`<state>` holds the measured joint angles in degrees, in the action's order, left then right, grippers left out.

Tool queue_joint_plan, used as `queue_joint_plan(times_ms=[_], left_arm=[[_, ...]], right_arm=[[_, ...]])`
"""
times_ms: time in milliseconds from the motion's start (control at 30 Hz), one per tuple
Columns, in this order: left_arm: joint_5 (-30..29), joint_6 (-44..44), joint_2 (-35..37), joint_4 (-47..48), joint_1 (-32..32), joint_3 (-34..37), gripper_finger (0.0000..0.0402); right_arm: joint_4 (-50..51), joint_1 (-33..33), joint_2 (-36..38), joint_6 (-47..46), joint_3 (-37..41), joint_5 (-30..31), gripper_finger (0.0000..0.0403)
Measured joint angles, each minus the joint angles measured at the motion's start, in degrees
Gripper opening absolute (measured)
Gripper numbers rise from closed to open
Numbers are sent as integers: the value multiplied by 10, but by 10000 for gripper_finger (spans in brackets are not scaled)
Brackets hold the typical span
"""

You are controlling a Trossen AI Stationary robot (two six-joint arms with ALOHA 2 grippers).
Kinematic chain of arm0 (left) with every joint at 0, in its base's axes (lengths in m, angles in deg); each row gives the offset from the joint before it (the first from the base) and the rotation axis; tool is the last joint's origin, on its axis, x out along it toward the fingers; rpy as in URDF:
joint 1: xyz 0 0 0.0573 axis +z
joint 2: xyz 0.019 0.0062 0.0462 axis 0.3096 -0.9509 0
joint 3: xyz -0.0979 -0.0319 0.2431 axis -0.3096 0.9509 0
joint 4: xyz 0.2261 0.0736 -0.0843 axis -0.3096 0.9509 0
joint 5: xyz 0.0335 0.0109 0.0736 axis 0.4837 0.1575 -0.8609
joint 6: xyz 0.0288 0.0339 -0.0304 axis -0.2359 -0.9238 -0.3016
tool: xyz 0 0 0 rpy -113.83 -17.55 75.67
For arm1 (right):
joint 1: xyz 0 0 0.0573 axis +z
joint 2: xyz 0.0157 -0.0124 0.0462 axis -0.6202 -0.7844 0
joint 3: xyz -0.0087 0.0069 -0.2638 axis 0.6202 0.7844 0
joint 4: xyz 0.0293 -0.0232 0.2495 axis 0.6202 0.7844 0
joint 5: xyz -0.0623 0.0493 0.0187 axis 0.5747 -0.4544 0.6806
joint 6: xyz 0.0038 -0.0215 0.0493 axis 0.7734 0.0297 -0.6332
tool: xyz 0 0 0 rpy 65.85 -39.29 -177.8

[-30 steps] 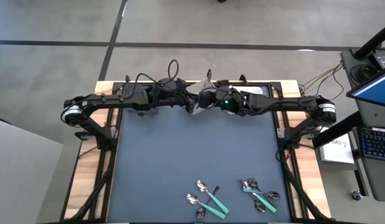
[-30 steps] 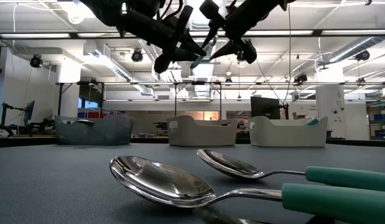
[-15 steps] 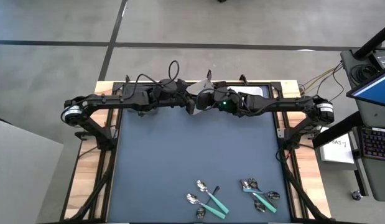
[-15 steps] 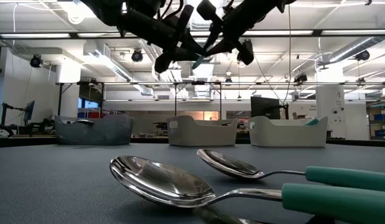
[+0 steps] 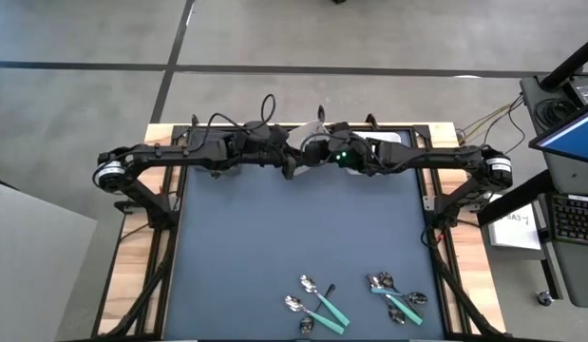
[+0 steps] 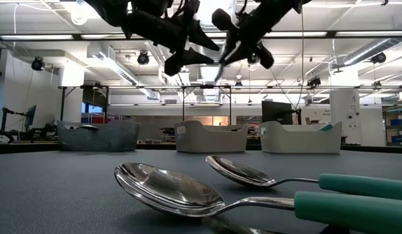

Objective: Sort silverware by color (type)
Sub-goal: Put the light blue spoon into the white bin

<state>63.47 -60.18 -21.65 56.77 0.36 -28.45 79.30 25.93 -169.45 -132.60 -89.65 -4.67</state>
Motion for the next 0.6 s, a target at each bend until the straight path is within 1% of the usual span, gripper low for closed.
queue_joint_plan(times_ms=[133,300,400,500,600], left_arm=[[33,-18,0,1,0,0,168],[37,-20,0,6,0,0,163],[37,-20,0,7,0,0,158],[37,-20,0,7,1,0,154],[35,-20,0,7,1,0,151]], right_arm=[[96,-32,25,20,0,-1,28],[256,-78,64,82,0,0,28],[347,-99,79,133,0,1,28],[431,-119,77,201,1,1,28],[474,-136,63,288,7,3,28]])
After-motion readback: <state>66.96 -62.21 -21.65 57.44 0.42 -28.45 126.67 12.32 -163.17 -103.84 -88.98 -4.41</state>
